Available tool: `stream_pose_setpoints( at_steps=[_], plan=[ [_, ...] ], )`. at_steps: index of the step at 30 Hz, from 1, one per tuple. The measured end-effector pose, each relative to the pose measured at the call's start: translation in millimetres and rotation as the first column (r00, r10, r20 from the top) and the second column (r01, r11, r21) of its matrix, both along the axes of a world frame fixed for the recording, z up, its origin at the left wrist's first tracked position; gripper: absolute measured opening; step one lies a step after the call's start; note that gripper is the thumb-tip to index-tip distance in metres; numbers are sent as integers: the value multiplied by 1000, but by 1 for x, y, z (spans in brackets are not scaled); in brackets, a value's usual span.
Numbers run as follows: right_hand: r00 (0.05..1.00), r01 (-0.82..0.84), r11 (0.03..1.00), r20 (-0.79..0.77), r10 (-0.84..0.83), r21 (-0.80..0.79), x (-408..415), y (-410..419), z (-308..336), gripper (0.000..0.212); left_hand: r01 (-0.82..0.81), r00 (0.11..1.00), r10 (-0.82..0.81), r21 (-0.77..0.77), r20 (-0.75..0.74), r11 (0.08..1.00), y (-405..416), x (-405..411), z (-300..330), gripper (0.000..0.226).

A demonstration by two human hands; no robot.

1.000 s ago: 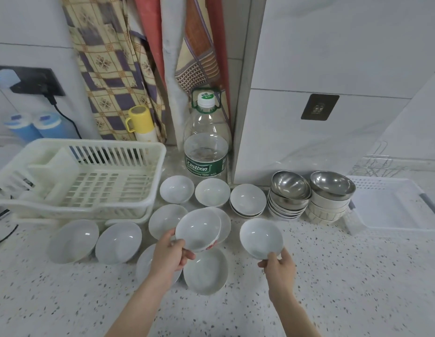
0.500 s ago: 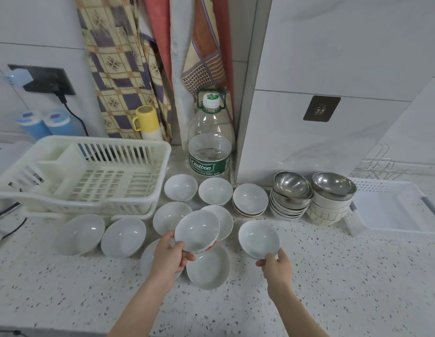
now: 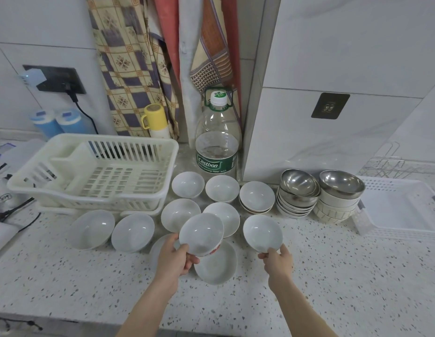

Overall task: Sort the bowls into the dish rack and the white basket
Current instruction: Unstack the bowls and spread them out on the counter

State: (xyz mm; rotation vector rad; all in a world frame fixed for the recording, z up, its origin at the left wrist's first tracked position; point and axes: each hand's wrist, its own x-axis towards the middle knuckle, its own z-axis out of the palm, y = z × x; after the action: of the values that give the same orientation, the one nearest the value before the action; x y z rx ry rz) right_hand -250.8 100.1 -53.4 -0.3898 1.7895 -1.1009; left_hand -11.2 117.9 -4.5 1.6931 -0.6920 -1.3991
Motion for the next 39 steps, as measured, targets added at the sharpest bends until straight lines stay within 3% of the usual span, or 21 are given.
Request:
stream_pose_setpoints(
  at_steps=[12, 18, 24, 30, 39],
  plan=[
    [972, 59, 998, 228, -63, 25, -1, 21, 8, 50, 148, 988, -148, 1, 38, 989, 3, -5, 0, 44],
    [975, 113, 991, 183, -125, 77, -15, 63, 7, 27, 259, 966, -258, -22, 33, 966, -1, -27, 4, 40],
    [991, 91, 996, 100, -93, 19, -23, 60, 12, 29, 384, 923, -385, -28, -4, 923, 5, -54, 6, 44],
    [996, -54, 996, 75, 48, 68, -25, 27, 12, 42, 332, 943, -332, 25, -1, 943, 4, -50, -3, 40],
    [989, -140, 986, 64, 135, 85, -21, 9, 10, 39, 107, 986, -102, 33, -131, 994, -3, -32, -13, 28]
  ],
)
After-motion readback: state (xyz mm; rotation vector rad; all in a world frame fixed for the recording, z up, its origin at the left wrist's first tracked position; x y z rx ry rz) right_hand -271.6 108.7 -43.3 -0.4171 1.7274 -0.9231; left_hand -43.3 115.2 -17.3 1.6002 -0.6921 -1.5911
